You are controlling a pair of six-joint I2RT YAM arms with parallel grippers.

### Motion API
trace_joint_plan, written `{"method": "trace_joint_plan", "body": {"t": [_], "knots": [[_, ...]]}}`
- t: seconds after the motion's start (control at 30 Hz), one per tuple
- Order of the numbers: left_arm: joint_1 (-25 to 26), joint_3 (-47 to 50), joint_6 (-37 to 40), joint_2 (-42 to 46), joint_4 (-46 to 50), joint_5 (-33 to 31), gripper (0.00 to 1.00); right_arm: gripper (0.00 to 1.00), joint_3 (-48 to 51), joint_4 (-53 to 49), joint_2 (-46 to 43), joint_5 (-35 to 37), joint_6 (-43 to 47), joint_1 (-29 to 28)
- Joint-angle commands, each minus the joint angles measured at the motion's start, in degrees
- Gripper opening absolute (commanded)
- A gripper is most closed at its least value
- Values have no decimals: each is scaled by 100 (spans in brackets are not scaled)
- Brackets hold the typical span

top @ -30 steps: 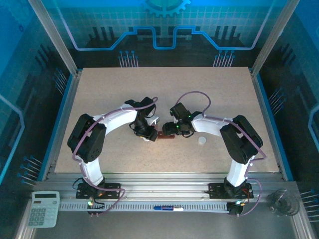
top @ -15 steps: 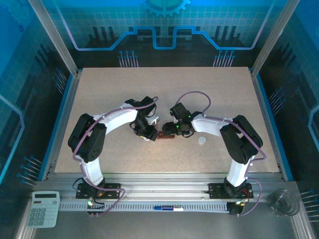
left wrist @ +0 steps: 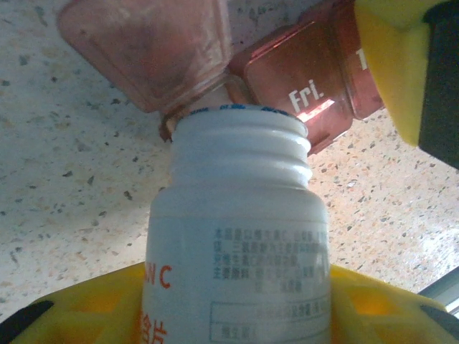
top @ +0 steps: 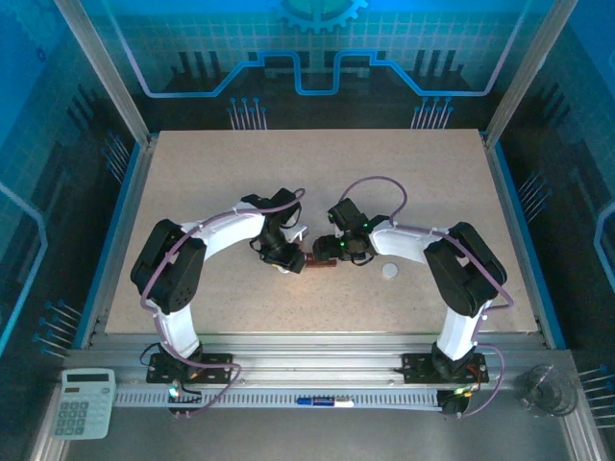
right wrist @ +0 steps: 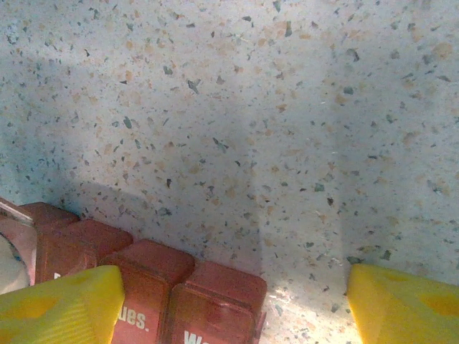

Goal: Sort the pills into containers

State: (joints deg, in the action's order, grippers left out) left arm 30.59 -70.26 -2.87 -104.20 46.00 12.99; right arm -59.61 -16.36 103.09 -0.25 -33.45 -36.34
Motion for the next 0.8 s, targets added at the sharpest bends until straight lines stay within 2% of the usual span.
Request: {"method": "trace_joint_plan", "body": {"t": [0.0, 0.3, 0.77], "knots": [[26, 240, -55, 277, -158, 107, 0, 82, 279, -235, 288, -28, -143, -137], [22, 731, -133, 575, -742, 89, 0, 82, 271, -184, 310, -94, -231, -137], [33, 1931, -493, 1335, -2612, 67, 0, 82, 299, -61, 345, -134, -363, -137]]}}
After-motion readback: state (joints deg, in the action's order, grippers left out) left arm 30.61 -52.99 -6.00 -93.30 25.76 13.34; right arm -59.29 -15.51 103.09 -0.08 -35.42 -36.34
